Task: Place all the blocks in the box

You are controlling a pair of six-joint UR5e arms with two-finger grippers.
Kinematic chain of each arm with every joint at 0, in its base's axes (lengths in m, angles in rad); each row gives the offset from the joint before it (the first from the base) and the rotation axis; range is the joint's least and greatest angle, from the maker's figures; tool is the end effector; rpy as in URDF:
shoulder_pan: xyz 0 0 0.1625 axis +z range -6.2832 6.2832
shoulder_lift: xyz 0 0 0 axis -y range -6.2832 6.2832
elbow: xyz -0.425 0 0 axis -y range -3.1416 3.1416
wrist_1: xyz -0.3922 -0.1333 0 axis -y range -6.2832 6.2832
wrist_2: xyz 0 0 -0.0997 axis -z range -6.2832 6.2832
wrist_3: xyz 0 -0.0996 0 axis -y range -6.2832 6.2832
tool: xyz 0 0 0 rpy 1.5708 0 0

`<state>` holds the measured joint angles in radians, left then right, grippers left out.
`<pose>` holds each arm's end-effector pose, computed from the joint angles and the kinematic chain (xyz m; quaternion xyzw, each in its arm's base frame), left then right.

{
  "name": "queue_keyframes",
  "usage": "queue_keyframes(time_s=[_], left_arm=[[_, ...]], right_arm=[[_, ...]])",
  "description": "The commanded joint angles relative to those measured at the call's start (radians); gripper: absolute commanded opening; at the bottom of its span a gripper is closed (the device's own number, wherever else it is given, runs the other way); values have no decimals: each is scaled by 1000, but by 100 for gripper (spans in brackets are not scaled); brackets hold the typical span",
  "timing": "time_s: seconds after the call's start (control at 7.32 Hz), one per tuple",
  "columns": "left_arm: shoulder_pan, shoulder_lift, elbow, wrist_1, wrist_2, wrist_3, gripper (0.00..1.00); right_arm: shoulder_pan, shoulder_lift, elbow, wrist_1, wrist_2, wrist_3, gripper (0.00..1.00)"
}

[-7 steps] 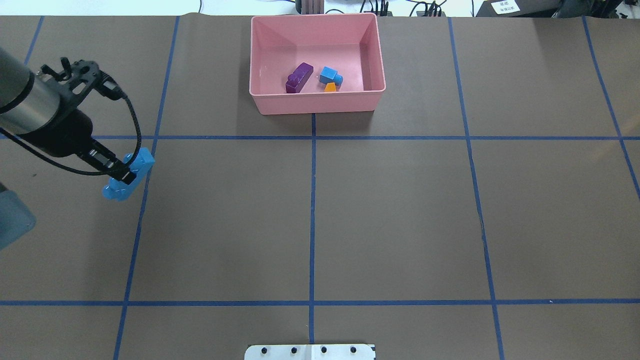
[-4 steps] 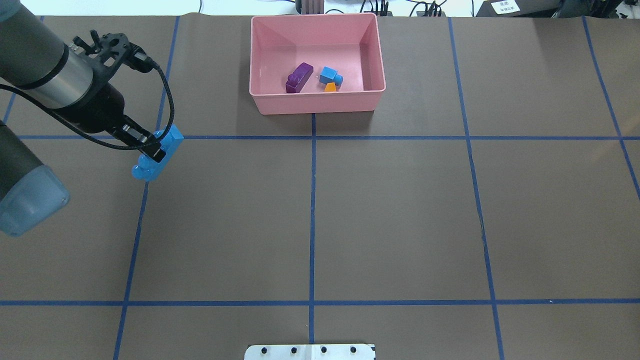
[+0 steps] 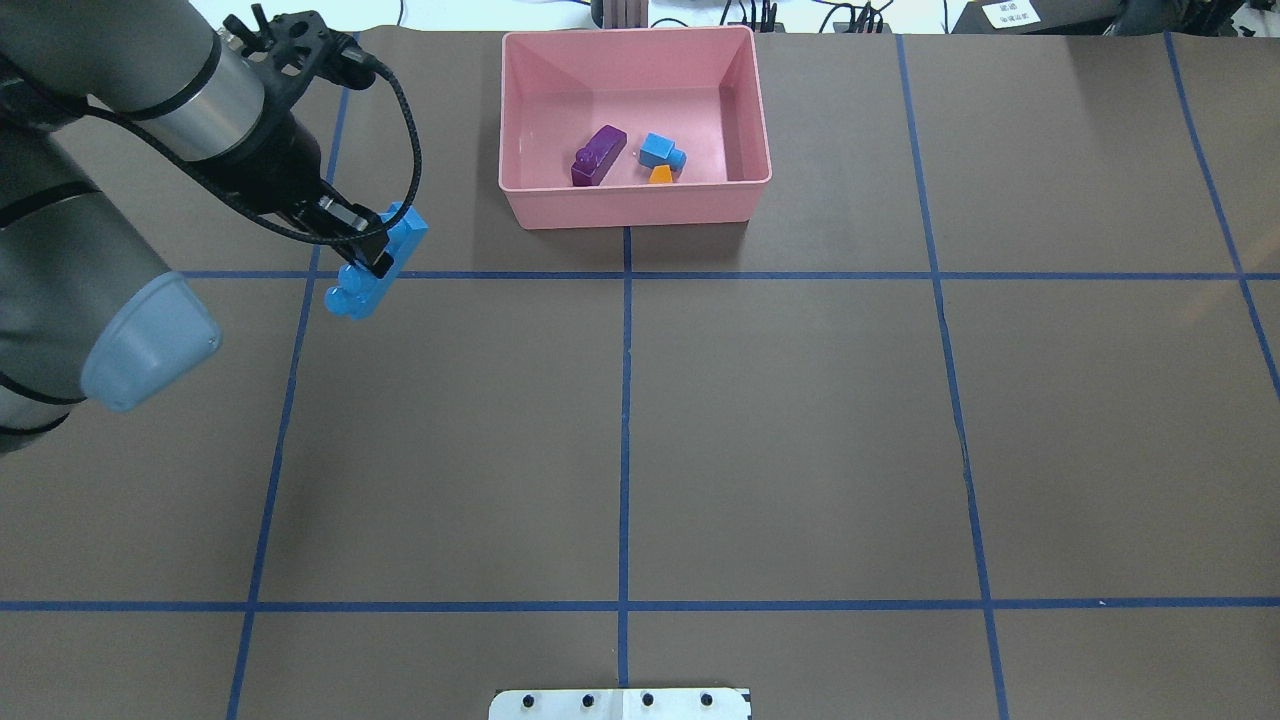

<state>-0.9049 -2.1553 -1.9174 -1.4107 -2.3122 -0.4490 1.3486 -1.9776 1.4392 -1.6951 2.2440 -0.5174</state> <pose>0.3134 -0.5058 0.1855 0.1198 0.4703 0.2289 0.8438 0.0255 -0.2100 0.8766 -0.2578 -0.3541 -0.2224 0.8710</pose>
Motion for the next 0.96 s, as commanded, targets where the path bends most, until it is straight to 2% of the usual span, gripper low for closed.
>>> queue_keyframes(time_s=[0.0, 0.27, 0.55, 0.68, 0.82], left_arm=[[1, -155, 110, -7, -1, -98, 0], [1, -266, 222, -40, -1, -193, 0], [6, -276, 277, -140, 1, -291, 0], [6, -282, 311, -196, 1, -315, 0], [6, -287, 322, -224, 17, -359, 0]], right_arm=[[-2, 0, 3, 2, 3, -7, 0], [4, -4, 18, -14, 2, -73, 0], [52, -6, 67, -61, -44, -124, 0], [152, -10, 107, -119, -123, -189, 0], [220, 14, 177, -205, -284, -222, 0]])
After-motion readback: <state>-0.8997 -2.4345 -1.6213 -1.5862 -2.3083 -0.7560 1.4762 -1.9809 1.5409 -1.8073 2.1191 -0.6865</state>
